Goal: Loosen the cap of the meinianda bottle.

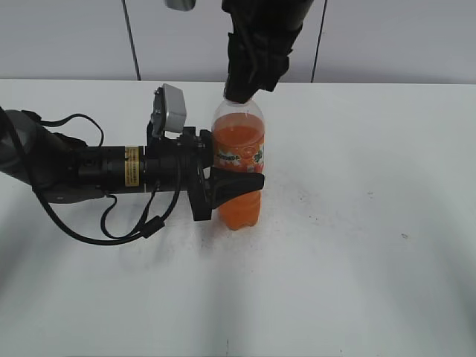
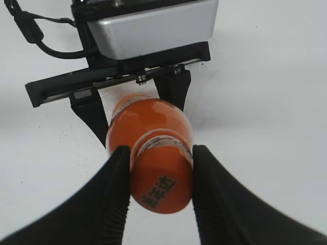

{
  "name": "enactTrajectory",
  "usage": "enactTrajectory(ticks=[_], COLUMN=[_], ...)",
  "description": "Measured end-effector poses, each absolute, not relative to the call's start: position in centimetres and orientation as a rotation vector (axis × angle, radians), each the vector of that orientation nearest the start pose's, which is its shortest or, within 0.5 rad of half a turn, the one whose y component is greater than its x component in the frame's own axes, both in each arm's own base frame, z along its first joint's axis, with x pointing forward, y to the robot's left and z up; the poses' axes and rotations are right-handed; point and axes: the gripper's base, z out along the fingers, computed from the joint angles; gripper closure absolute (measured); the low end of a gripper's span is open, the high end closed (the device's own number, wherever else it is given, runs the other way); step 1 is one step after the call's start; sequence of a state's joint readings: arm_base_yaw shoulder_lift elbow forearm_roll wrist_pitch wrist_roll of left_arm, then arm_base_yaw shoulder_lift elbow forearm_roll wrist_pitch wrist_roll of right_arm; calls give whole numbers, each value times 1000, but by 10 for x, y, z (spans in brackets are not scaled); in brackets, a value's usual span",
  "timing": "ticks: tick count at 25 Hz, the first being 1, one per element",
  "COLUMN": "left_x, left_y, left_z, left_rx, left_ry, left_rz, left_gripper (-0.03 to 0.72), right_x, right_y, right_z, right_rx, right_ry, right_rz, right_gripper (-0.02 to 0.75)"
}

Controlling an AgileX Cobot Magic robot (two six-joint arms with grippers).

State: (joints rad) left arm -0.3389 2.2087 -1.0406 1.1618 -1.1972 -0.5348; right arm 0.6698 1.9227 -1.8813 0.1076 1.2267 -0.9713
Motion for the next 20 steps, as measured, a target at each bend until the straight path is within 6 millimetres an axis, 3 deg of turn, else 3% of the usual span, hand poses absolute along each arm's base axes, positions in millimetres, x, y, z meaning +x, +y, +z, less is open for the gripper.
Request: enactTrajectory(ticks=[6,13,16,20], left_x=[334,334,334,334], left_y=[-200,-200,-200,-200], left_z=[102,102,102,102], left_rx=[1118,1122,1123,1123], left_ry=[1467,1464,1463,1463], left_rz=[-1064,-1061,-1062,-1062], left_gripper=[258,258,258,258], right_x=[320,308,308,315], right_y=[265,257,253,240], right_z=[328,355,360,363], right_rx=[-1987,-1908,-1798,-1515], right_ry=[1879,1864,1963,2178], right_rz=[64,71,57,-57], right_gripper=[461,462,462,462])
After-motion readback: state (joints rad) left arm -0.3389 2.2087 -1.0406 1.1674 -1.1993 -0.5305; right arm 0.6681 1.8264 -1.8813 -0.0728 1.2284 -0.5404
